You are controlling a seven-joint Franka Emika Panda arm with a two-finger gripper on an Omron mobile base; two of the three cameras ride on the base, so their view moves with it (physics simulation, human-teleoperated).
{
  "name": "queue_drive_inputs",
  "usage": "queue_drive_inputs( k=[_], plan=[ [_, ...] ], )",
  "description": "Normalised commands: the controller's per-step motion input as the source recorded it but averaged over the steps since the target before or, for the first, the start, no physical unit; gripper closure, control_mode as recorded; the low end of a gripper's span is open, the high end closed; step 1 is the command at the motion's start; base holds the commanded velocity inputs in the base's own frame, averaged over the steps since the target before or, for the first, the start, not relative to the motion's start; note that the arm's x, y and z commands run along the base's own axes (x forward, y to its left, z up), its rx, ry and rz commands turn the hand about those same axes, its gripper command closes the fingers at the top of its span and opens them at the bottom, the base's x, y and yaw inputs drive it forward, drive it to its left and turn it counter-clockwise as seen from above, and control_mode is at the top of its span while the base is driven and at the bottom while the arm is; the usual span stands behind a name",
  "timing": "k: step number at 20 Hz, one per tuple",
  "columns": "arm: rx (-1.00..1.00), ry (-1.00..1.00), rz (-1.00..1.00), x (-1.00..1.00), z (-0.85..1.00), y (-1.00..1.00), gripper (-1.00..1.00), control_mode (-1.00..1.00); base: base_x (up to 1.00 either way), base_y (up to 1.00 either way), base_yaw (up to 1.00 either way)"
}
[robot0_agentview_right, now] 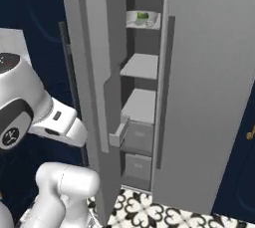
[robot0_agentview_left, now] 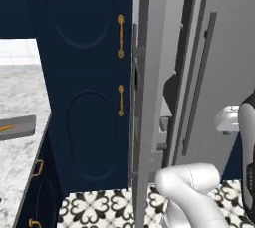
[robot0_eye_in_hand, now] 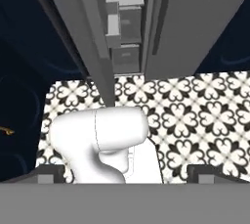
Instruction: Take the meat container that has the shrimp and place it on the second highest rack of the freezer. Then take the vegetable container that has the broccoli and carrot and place it on the highest rack of the freezer.
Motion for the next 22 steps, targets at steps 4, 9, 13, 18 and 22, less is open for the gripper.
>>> queue_drive_inputs(
  k=[4,9,13,18,22],
  plan=[
    [0.00,0.00,0.00,0.00,0.00,0.00,-1.00,1.00,0.20,1.00,0.00],
    [0.00,0.00,0.00,0.00,0.00,0.00,-1.00,1.00,0.17,1.00,0.00],
    [0.00,0.00,0.00,0.00,0.00,0.00,-1.00,1.00,0.70,0.96,0.00],
    [0.00,0.00,0.00,0.86,0.00,0.47,-1.00,-1.00,0.00,0.00,0.00],
    [0.02,0.01,0.00,1.00,-0.24,0.62,-1.00,-1.00,0.00,0.00,0.00]
  ],
)
